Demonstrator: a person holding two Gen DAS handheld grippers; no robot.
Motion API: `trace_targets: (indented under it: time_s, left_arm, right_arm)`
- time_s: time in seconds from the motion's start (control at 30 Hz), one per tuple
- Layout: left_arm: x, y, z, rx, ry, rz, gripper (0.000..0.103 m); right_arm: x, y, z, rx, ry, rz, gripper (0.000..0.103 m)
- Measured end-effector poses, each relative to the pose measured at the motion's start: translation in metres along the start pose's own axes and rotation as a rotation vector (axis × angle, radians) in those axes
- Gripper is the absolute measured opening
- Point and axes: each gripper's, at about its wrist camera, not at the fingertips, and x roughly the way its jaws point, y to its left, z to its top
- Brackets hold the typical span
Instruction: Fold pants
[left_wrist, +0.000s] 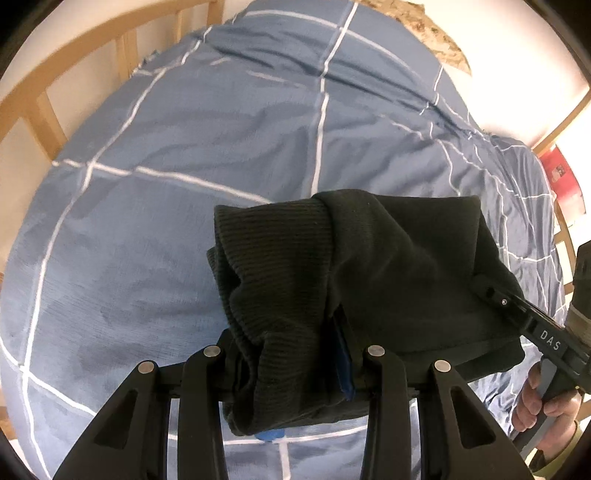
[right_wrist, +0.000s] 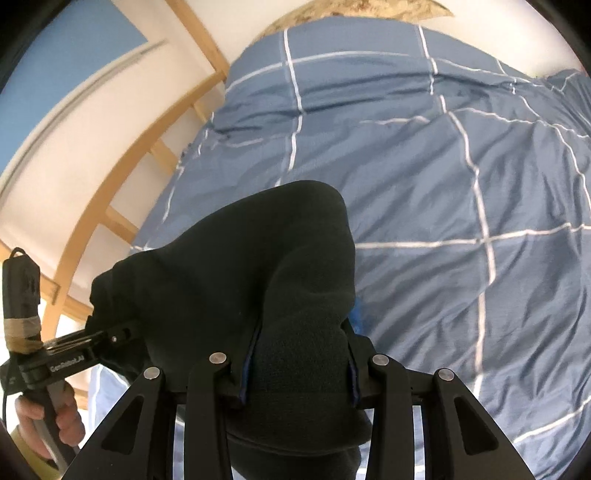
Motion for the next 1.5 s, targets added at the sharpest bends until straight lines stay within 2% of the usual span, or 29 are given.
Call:
trace_targets:
  time_s: [0.13,0.33,0.4,0.47,0.53,0.6,0.83,0.9,0.93,1.0,1.07,1.13,1.2,1.33,1.4,1.5]
  left_arm:
    - [0.022,0.007,-0.007,0.005,0.039,-0.021,0.037]
    - [0.037,0.009,-0.014,0.066,0.077,0.0,0.044]
    - [0.036,0.008,-0.015,0.098,0.087,0.022,0.055]
    - [0.032,0.005,-0.016,0.147,0.085,0.085,0.064]
    - [0.028,0.004,-0.016,0.175,0.08,0.108,0.067]
    - [0.026,0.003,-0.016,0.173,0.089,0.118,0.076]
    - [0.01,0.004,-0.014,0.115,0.102,0.127,0.078]
    - [-0.003,0.004,-0.016,0.103,0.079,0.162,0.079]
    - [-0.009,0.004,-0.017,0.101,0.065,0.18,0.079]
    - [-0.023,-0.003,-0.02,0.122,0.017,0.267,0.079]
    - [-0.036,-0.013,-0.024,0.152,-0.029,0.322,0.08]
    - [-0.048,-0.028,-0.03,0.177,-0.077,0.355,0.08]
    - [-0.064,-0.049,-0.038,0.2,-0.142,0.381,0.086]
    - [-0.091,-0.084,-0.054,0.184,-0.239,0.352,0.093]
    - [-0.101,-0.103,-0.066,0.162,-0.27,0.324,0.093]
    - [-0.112,-0.132,-0.085,0.153,-0.301,0.32,0.094]
  right_arm:
    - [0.014,0.003,-0.009,-0.039,0.019,-0.035,0.038]
    - [0.026,0.001,-0.022,-0.051,0.05,-0.081,0.039]
    - [0.027,0.0,-0.022,-0.045,0.053,-0.103,0.043]
    - [0.024,0.0,-0.021,-0.038,0.047,-0.132,0.048]
    - [0.018,-0.003,-0.018,-0.026,0.027,-0.191,0.053]
    - [0.014,-0.006,-0.016,-0.019,0.015,-0.234,0.059]
    - [0.018,-0.009,-0.015,-0.035,0.057,-0.305,0.059]
    - [0.01,-0.007,-0.013,-0.037,0.039,-0.329,0.059]
    - [0.006,-0.006,-0.014,-0.041,0.032,-0.344,0.064]
    - [-0.003,-0.007,-0.013,-0.05,0.019,-0.412,0.067]
    - [-0.014,-0.006,-0.014,-0.076,-0.005,-0.463,0.068]
    - [-0.029,-0.007,-0.017,-0.095,-0.03,-0.455,0.071]
    - [-0.044,-0.009,-0.02,-0.096,-0.053,-0.43,0.073]
    - [-0.087,-0.022,-0.034,-0.082,-0.121,-0.376,0.084]
    - [-0.105,-0.028,-0.043,-0.085,-0.152,-0.375,0.087]
    - [-0.134,-0.041,-0.057,-0.087,-0.181,-0.375,0.09]
